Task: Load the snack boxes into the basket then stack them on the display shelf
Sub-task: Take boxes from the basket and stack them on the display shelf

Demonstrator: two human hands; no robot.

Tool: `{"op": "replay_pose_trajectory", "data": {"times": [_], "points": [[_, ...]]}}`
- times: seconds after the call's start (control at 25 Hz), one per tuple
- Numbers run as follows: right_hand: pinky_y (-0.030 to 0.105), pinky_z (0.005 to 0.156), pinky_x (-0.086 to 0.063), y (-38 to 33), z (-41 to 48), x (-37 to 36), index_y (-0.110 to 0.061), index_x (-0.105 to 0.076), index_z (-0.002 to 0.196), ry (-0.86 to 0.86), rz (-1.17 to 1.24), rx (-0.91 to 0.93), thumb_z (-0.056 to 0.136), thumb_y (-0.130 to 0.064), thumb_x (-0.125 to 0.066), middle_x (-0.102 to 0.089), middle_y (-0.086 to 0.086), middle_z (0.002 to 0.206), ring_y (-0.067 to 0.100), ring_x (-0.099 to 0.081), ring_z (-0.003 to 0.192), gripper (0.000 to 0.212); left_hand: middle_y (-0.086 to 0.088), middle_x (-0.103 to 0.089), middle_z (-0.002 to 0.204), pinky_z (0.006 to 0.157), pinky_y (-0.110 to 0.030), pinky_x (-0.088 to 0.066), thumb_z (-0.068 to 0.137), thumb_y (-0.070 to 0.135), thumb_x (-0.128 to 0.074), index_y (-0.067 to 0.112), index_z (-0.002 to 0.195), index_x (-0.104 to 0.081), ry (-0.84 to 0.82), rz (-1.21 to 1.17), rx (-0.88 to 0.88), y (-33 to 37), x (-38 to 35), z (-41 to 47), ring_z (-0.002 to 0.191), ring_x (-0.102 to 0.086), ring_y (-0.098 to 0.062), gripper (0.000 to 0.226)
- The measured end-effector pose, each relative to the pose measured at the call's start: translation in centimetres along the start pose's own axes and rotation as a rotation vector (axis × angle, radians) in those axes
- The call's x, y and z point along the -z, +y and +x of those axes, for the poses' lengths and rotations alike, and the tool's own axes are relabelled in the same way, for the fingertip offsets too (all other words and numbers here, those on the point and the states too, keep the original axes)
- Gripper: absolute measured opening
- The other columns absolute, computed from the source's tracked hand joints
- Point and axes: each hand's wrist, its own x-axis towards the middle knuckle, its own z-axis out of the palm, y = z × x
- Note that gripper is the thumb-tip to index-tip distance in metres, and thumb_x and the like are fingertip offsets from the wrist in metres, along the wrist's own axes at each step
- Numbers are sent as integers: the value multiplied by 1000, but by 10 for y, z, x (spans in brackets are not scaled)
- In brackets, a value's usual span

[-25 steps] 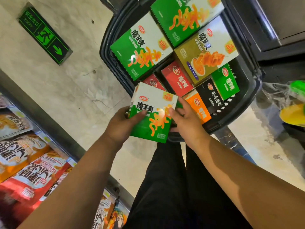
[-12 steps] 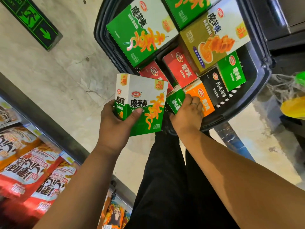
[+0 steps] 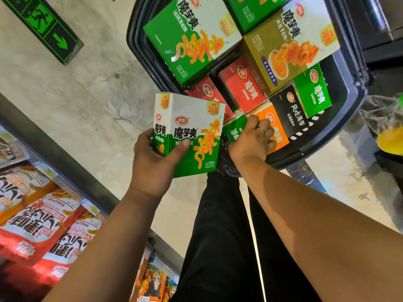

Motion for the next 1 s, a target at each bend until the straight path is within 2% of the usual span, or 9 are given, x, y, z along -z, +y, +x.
{"op": "replay_pose_trajectory", "data": {"times": [0.08, 0.16, 0.28, 0.44, 0.68, 0.84, 0.92, 1.0], "points": [[48, 93, -35, 3, -3, 1, -10, -35, 131, 10, 36, -21, 73, -35, -80, -35, 14, 135, 35, -34, 125, 77, -2, -54, 130, 81, -16, -54, 75, 36, -80, 25, 129, -45, -1, 19, -4, 5, 2, 1, 102, -60, -2, 65], [48, 93, -36, 7, -4, 7, -9, -34, 132, 10, 21, -11, 73, -35, -80, -36, 14, 135, 34, -35, 125, 78, -5, -53, 132, 92, -30, -55, 66, 49, -80, 26, 127, -45, -4, 33, -7, 7, 6, 4, 109, -60, -10, 74], [46, 96, -36, 10, -3, 17, -11, -32, 139, -14, -24, 64, 74, -36, -79, -38, 15, 134, 34, -37, 126, 84, -7, -53, 132, 97, -41, -54, 56, 58, -87, 30, 123, -44, 4, 38, 7, 11, 9, 8, 111, -62, -15, 85], [44, 96, -39, 12, -8, 22, -13, -34, 139, 4, 33, 83, 72, -35, -80, -37, 15, 135, 34, -36, 125, 84, -7, -56, 129, 97, -42, -53, 46, 68, -80, 34, 120, -44, 11, 64, -17, 11, 8, 16, 110, -63, -16, 88], [39, 94, -43, 36, -43, 66, -16, -36, 143, -24, 288, 142, 73, -25, -80, -38, 16, 136, 35, -45, 119, 83, -7, -58, 126, 95, -45, -54, 36, 82, -78, 28, 124, -47, -13, 90, -44, 20, 18, 3, 110, -63, -20, 108], [34, 97, -45, 54, -65, 134, -26, -34, 148, -34, 512, 151, 77, -26, -76, -49, 5, 135, 20, -50, 119, 83, -7, -58, 127, 95, -45, -54, 33, 84, -77, 29, 125, -46, -57, 89, -75, 48, 34, -18, 110, -63, -20, 111], [30, 83, -54, 63, -76, 175, -28, -37, 142, -80, 722, 144, 79, -20, -78, -51, 0, 132, 10, -58, 106, 75, -6, -58, 126, 95, -44, -54, 36, 80, -80, 32, 122, -46, -85, 79, -106, 68, 42, -33, 110, -63, -20, 104], [34, 73, -59, 76, -85, 214, -30, -45, 130, -146, 856, 155, 80, -16, -78, -52, 0, 133, 11, -61, 106, 61, -4, -62, 120, 91, -39, -56, 56, 61, -87, 29, 121, -46, -100, 25, -135, 92, 49, -53, 106, -65, -19, 83]]}}
